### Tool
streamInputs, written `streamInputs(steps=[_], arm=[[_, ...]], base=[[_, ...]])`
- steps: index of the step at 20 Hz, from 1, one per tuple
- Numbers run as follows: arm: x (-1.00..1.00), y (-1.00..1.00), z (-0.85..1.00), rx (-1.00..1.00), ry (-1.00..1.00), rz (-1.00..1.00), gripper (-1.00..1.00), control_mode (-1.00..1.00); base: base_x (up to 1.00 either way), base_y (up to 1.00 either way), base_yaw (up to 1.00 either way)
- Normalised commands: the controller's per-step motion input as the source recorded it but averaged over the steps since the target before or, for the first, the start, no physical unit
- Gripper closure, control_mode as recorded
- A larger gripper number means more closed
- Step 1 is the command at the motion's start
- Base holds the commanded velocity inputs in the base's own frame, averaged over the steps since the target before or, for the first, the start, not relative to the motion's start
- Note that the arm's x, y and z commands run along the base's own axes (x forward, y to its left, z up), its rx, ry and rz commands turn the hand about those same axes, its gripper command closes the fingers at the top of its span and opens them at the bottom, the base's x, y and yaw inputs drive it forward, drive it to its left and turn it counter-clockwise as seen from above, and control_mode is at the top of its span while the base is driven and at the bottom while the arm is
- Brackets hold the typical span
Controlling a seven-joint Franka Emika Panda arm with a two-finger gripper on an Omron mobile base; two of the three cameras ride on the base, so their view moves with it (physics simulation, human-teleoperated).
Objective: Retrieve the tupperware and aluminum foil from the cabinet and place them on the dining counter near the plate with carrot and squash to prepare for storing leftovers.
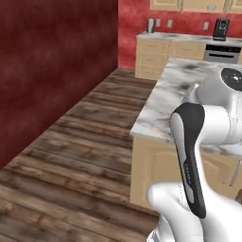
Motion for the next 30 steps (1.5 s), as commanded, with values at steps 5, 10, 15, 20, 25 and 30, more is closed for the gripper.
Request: streamInputs(steps=[5, 10, 15, 20, 25, 30], arm=[[0.00, 0.00, 0.00, 0.00, 0.00, 0.00, -1.00, 1.00], [0.00, 0.00, 0.00, 0.00, 0.00, 0.00, -1.00, 1.00], [0.00, 0.00, 0.00, 0.00, 0.00, 0.00, -1.00, 1.00], [0.00, 0.00, 0.00, 0.00, 0.00, 0.00, -1.00, 1.00], [0.00, 0.00, 0.00, 0.00, 0.00, 0.00, -1.00, 1.00], [0.00, 0.00, 0.00, 0.00, 0.00, 0.00, -1.00, 1.00]], base=[[0.71, 0.82, 0.04], [0.70, 0.63, -0.21], [0.67, 0.63, -0.39], [0.87, 0.55, -0.37], [1.00, 0.50, -0.34], [1.00, 0.43, -0.33]])
